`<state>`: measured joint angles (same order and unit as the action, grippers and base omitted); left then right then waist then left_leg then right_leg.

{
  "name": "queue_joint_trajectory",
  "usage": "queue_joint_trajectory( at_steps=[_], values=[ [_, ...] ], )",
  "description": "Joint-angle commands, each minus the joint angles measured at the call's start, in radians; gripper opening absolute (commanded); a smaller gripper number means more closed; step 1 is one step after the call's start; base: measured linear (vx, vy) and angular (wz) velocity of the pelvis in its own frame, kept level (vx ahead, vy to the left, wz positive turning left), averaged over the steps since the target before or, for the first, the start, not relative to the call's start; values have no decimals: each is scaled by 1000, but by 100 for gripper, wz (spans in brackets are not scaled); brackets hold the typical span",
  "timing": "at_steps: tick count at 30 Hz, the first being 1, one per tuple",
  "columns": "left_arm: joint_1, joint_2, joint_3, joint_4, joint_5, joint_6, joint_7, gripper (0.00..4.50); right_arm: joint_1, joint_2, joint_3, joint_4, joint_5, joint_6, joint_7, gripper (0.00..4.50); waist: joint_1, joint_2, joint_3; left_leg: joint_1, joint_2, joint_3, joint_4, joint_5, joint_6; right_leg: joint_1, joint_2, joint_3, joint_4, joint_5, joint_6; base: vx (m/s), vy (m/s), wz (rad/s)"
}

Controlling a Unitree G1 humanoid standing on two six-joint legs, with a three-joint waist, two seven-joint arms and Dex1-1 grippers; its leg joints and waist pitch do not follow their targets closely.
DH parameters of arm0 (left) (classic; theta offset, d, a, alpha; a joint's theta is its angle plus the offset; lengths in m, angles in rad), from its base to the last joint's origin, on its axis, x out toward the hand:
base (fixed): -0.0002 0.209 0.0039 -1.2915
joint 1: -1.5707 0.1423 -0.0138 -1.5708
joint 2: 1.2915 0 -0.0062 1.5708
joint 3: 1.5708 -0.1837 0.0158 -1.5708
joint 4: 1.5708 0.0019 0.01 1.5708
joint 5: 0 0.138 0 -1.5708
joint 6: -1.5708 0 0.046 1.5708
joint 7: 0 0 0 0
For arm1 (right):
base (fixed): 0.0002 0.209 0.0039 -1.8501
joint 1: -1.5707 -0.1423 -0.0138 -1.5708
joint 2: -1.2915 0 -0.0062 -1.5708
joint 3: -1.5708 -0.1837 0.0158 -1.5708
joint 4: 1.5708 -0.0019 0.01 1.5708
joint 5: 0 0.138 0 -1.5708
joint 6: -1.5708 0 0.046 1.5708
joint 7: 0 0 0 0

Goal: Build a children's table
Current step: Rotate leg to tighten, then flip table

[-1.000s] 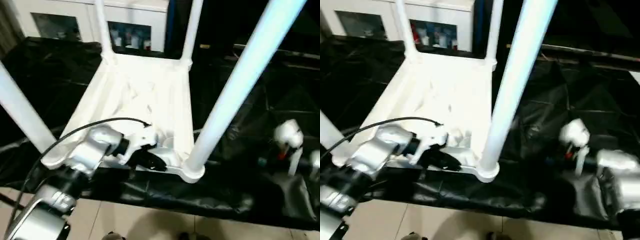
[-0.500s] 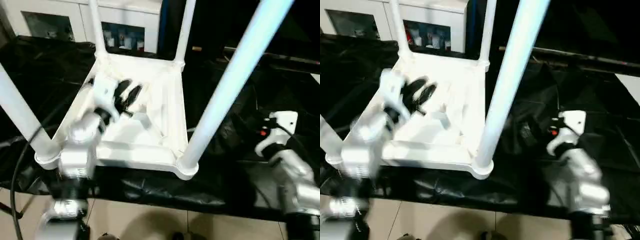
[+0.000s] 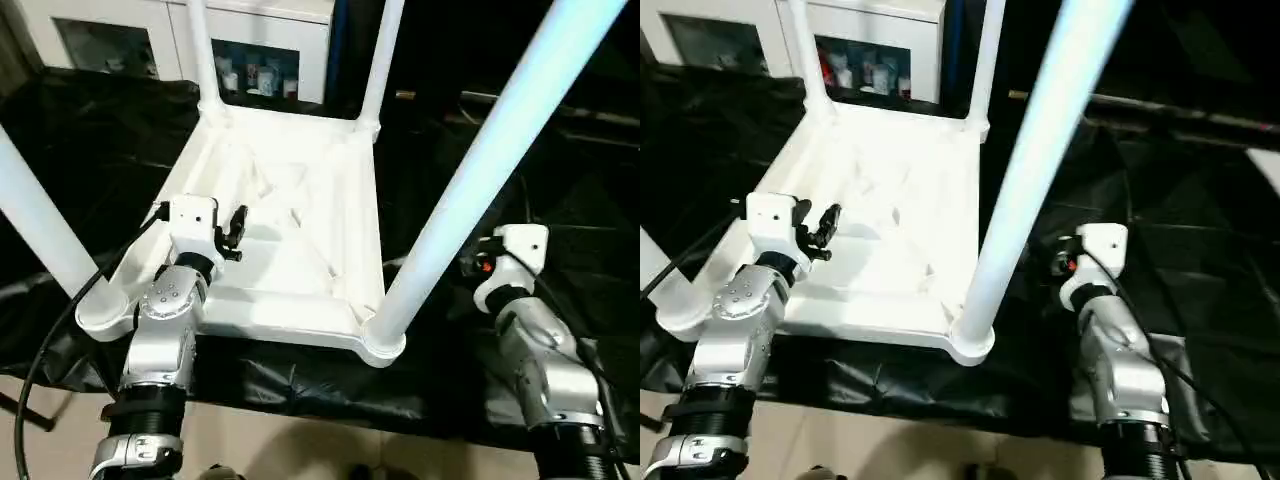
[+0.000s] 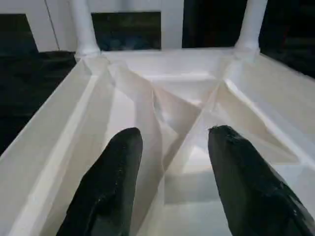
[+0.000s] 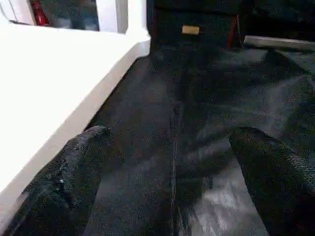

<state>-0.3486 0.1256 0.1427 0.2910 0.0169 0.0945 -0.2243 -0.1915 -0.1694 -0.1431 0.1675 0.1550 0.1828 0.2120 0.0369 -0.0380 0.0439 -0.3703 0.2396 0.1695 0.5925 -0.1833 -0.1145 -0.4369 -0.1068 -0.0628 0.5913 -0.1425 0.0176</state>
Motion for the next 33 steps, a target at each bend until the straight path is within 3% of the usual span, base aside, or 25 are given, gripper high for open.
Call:
queue_joint_trajectory(
  at_steps=[1,3,5,6,7,8,10,11,12,13,14,15,16,17,18,19,20,21,22,23,25,27,29,30,33],
  values=[
    [21,2,-16,-32,6,24,5,243,26,2,-1,-29,-7,6,-21,425,2,15,-67,-2,-28,22,-69,-248,34,64,5,19,-58,-173,-155,0,0,0],
    [35,2,-24,-45,9,31,2,243,38,5,3,-37,-12,9,-25,425,1,19,-70,-12,-31,22,-61,-155,50,61,7,20,-53,-85,-178,0,0,0],
    [66,-1,-40,-84,13,53,5,243,61,16,15,-59,-14,16,-26,425,1,19,-82,-32,-44,30,-35,96,132,46,18,12,-38,182,-240,0,0,0],
    [73,-2,-44,-94,13,59,4,243,66,18,18,-65,-13,16,-25,425,1,20,-99,-46,-63,33,-11,239,245,33,27,-1,-32,346,-293,0,0,0],
    [82,-2,-48,-106,10,59,0,243,76,23,23,-76,-10,15,-20,425,-2,13,-103,-52,-68,35,-3,227,272,32,26,-2,-37,335,-299,-76,-5,-4],
    [88,0,-48,-112,6,57,-4,243,82,28,28,-82,-8,15,-16,425,-1,18,-100,-58,-65,37,-4,130,299,18,23,-11,-62,190,-302,-105,-1,-1],
    [91,5,-45,-111,2,54,-9,243,87,35,34,-85,-7,12,-16,425,-10,35,-77,-33,-44,35,-20,-235,223,4,18,-30,-105,-325,-224,-117,6,-2],
    [98,10,-50,-109,0,47,-18,243,94,39,43,-82,-11,10,-19,425,-31,48,-54,9,-37,22,-25,-507,105,-14,29,-61,-141,-681,-72,-136,37,-15],
    [112,12,-55,-115,-4,45,-27,243,107,37,56,-86,-24,12,-23,425,-49,62,-36,32,-32,0,-41,-639,43,-8,50,-115,-185,-771,53,-136,37,-15],
    [132,11,-58,-132,-8,50,-34,243,126,32,71,-108,-35,18,-22,425,-55,76,-22,36,-14,-8,-70,-730,36,4,67,-151,-189,-710,67,-159,52,-20],
    [133,11,-58,-134,-8,52,-34,243,128,32,71,-111,-35,19,-22,425,5,92,2,-122,50,-5,-194,-911,-1,161,26,-95,153,-336,-51,-183,29,-3],
    [145,11,-59,-150,-13,63,-35,243,139,30,75,-132,-34,25,-19,425,60,102,-4,-101,40,35,-205,-936,2,141,38,-94,136,-272,-71,-183,29,-3],
    [154,14,-55,-159,-22,74,-39,243,147,34,79,-147,-32,30,-19,425,63,67,-21,-50,63,39,-175,-794,47,136,12,20,172,-405,-26,-98,-114,4],
    [181,20,-50,-174,-24,80,-34,243,167,34,71,-165,-31,38,-26,425,46,16,-37,5,44,27,-97,-684,15,100,-16,70,111,-648,41,-9,-141,-5],
    [213,27,-44,-186,-22,73,-31,243,189,33,59,-176,-26,40,-28,425,54,-12,-19,-8,-25,-7,77,-194,29,36,-131,112,-114,-1129,73,-9,-141,-5],
    [234,31,-47,-203,-19,75,-31,243,203,28,57,-183,-24,40,-22,425,66,0,-28,-39,-19,-22,35,-132,22,78,-116,101,-81,-1003,56,0,0,0],
    [256,36,-50,-220,-13,75,-32,243,219,17,63,-185,-28,42,-8,425,84,13,-47,-7,-7,-14,-28,-91,2,69,-44,67,-41,-599,24,0,0,0],
    [276,39,-52,-237,-8,77,-31,243,235,8,70,-189,-26,44,11,425,73,24,-41,3,-17,-8,-38,-173,0,57,-8,56,-28,-417,-25,0,0,0],
    [297,39,-52,-260,-9,87,-30,243,252,-1,77,-200,-12,49,39,425,72,23,-39,4,-15,-7,-46,-224,-2,57,-8,56,-31,-412,-46,-79,-26,21],
    [297,39,-52,-260,-9,87,-30,243,252,-1,77,-200,-12,49,39,425,73,38,-42,6,-11,-11,-53,-258,-3,59,-12,55,-29,-408,-69,-50,4,6],
    [380,40,-38,-353,-54,103,-55,243,303,-32,127,-264,48,66,153,425,64,26,-29,2,-11,-16,-78,-373,-12,70,-11,44,-54,-505,-74,-25,2,3],
    [452,44,-35,-438,-101,112,-95,243,342,-68,164,-328,89,61,251,425,62,25,-32,-10,-5,-22,-87,-356,5,83,-16,44,-56,-465,-67,-4,63,-13],
    [555,56,-21,-548,-193,102,-166,272,388,-122,171,-392,162,69,370,425,54,16,-33,-11,-5,-23,-92,-368,17,83,-16,44,-61,-458,-72,11,32,-5],
    [575,57,-15,-572,-214,101,-177,278,393,-136,169,-398,173,67,393,425,50,21,-30,-12,-4,-24,-97,-383,15,81,-14,43,-64,-451,-76,28,57,-10],
    [656,67,56,-657,-300,120,-202,298,405,-193,148,-414,238,67,520,425,51,11,-30,-1,-2,-20,-98,-418,12,76,-12,46,-67,-398,-94,13,19,-2]
  ],
)
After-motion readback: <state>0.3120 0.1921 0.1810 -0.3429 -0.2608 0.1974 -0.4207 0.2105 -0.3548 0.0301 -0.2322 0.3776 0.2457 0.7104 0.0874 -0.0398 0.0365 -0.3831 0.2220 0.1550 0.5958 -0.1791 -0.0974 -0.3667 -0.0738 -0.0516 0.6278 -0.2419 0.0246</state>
